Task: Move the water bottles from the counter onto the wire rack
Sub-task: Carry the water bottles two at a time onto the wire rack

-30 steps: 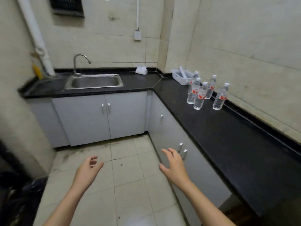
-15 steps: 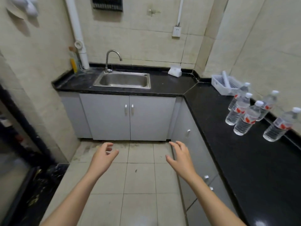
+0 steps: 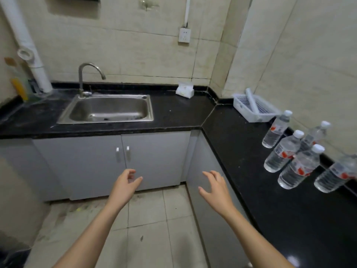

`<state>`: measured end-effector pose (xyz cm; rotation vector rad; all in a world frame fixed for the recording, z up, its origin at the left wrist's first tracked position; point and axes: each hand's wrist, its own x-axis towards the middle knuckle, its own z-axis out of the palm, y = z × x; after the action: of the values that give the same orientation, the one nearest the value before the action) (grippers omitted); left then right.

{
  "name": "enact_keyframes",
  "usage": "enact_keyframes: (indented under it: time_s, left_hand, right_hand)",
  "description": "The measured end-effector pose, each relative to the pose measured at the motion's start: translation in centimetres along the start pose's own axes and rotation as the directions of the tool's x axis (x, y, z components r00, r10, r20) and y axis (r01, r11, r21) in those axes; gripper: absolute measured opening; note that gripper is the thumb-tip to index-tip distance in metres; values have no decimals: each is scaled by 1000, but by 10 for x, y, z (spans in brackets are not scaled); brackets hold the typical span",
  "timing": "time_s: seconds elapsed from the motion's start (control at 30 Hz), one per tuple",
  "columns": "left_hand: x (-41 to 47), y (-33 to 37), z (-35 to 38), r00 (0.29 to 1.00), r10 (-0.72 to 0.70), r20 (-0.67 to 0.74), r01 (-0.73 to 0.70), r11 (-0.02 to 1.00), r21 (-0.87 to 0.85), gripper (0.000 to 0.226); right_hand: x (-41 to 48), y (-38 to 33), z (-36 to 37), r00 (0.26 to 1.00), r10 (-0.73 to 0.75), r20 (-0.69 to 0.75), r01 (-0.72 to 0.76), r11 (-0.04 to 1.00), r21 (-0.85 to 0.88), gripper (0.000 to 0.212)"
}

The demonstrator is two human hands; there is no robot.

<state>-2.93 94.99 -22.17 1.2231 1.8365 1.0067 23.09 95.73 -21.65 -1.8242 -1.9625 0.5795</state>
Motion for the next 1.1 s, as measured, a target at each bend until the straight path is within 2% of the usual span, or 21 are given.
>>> enact_keyframes:
  time_s: [0.1,0.23,0.37,0.53,0.63,0.73,0.93,1.1]
  left_hand:
    - [57,30,27,994,72,88,-73,997,9,36]
    - [101,51,79,969,81,232,-94,995,42,36]
    - [138,79,148,928,112,354,-140,989,53,36]
    - [170,135,242,852,173,494,-250,964,93,39]
    - [187,169,287,799,216,561,-317,944,88,40]
    - [209,200,322,783,248,571,-346,936,68,40]
    - [230,240,391,695,293,657,-416,909,35,56]
    - [253,266,455,600,321,733,-471,882,-1,73]
  right_hand:
    - [35,13,-18,993,92,-76,-91,996,14,52]
    - [51,46,-27,970,224,-95,-226,974,-14,52]
    - [70,94,-50,918,357,-175,-357,933,30,56]
    - [102,158,-99,765,484,-425,-454,873,176,61]
    - [127,182,-125,658,492,-570,-460,862,213,62]
    - [153,190,-142,568,473,-673,-446,865,232,67]
    - [186,213,-150,432,591,-681,-482,790,380,83]
    - [208,226,-146,366,683,-633,-484,720,497,97]
